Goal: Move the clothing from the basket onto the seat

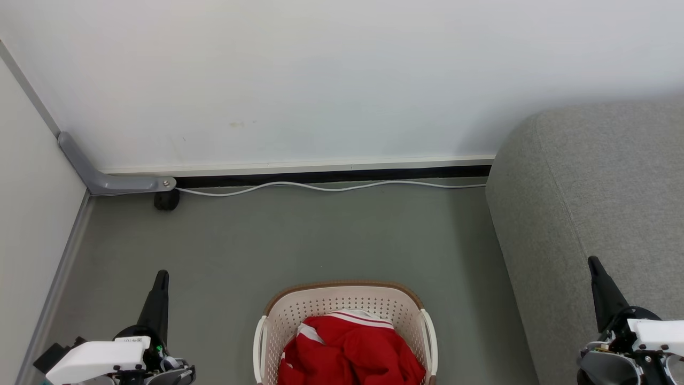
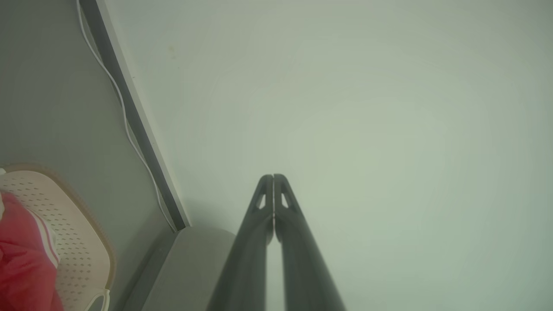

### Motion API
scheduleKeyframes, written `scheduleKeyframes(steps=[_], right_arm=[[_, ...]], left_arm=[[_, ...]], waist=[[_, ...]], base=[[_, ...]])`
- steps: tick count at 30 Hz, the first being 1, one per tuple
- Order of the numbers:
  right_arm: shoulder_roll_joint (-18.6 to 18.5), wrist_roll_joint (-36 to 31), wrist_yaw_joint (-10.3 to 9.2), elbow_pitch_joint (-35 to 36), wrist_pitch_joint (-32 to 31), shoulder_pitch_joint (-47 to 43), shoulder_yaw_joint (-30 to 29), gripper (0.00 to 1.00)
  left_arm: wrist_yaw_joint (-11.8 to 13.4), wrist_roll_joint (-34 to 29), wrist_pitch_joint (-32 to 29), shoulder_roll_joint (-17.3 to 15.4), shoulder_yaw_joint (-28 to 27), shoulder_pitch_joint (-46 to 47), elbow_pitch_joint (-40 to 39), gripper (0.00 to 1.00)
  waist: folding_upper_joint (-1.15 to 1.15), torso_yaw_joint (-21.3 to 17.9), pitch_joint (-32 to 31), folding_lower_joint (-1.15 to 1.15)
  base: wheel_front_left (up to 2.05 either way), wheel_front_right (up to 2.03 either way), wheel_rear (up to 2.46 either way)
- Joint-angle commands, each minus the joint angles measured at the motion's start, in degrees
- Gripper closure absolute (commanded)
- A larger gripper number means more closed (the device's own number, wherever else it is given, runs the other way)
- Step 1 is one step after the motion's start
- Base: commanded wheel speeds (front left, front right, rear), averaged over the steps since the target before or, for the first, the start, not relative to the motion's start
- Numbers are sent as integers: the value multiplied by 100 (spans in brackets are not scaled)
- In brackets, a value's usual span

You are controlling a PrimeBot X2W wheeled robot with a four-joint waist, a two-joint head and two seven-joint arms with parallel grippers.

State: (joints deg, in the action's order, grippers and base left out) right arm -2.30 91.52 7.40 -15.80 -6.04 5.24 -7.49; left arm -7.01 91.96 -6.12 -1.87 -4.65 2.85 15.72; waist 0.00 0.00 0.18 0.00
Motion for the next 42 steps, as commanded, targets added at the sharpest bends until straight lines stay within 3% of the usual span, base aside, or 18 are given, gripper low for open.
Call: scheduleKeyframes(steps=[1,9,10,18,22,28,42], right_arm=[[-57,67,9,178,-43,94,99,100],[-57,67,9,178,-43,94,99,100],[0,0,0,0,0,0,0,0],[64,-18,0,-202,7,-78,53,0],[36,-44,1,-188,29,-22,89,0],[-43,-143,1,-161,125,56,208,0],[-320,-619,2,-256,456,339,630,0]], left_arm=[[-47,23,-34,-100,-184,333,-169,100],[-47,23,-34,-100,-184,333,-169,100],[0,0,0,0,0,0,0,0],[2,-17,57,95,44,-106,236,0],[0,-34,126,89,88,-39,250,0],[-2,-124,229,70,154,53,266,0],[-8,-921,465,39,226,271,355,0]], waist=[[0,0,0,0],[0,0,0,0],[0,0,0,0],[0,-1,22,2],[0,-4,5,13],[0,-5,24,0],[0,-17,56,0]], base=[[0,0,0],[0,0,0],[0,0,0],[0,0,0],[0,0,0],[0,0,0],[0,0,0]])
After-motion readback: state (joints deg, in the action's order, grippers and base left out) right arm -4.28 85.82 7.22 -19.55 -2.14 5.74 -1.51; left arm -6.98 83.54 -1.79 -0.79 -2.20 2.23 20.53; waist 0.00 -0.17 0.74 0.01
